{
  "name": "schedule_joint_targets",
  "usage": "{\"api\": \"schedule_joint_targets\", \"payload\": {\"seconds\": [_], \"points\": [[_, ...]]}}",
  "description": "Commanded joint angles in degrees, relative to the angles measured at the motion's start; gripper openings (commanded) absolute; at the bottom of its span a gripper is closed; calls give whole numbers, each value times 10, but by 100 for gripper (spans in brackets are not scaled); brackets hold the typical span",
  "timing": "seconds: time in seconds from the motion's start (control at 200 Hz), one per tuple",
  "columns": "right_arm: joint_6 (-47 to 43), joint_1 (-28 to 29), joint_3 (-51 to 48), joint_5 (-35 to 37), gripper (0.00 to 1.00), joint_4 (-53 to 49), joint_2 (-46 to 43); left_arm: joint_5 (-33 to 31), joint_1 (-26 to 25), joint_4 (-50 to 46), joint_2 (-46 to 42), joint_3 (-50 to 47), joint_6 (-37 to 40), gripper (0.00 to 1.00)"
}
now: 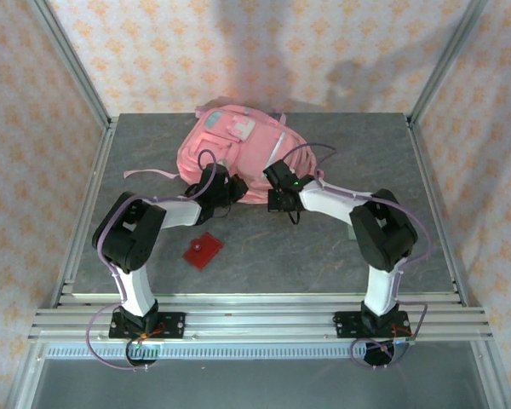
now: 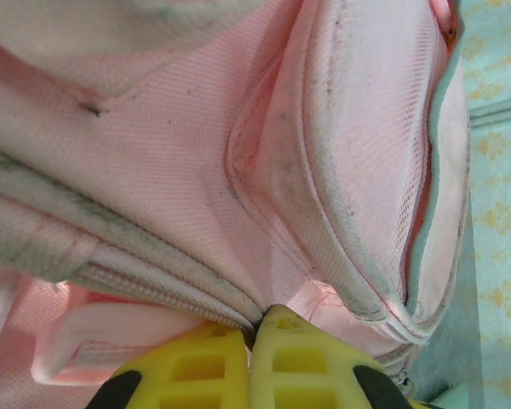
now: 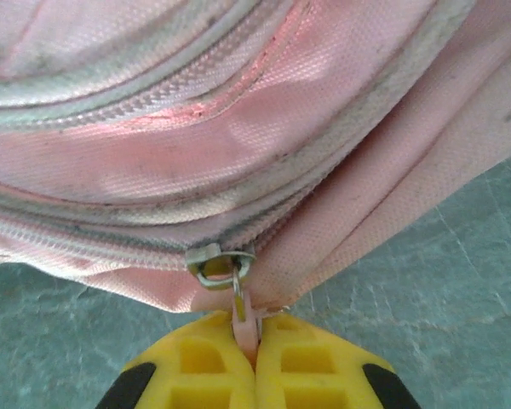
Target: Pack the student bag
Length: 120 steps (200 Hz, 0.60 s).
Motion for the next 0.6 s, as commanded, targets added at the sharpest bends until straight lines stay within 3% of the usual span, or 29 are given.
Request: {"api": "schedule_joint_targets", "payload": {"seconds": [0.0,0.145,0.285,0.491,0.596], "points": [[-28,-1,-31,23,0,-69,-59,-30,9,-82,-20,4,74,0],[-48,36,-44,-10,0,-74,-85,-5,8,-123,-41,14,135,0],[-63,66,-33,-71,0,-77,-93,-32,22,-173,-83,8,193,0],[-43,90,7,-107,0,-49,-60,-49,94,-173,-137,-23,204,0],[-19,90,17,-104,0,-23,-53,-61,103,-179,-145,-21,206,0]]}}
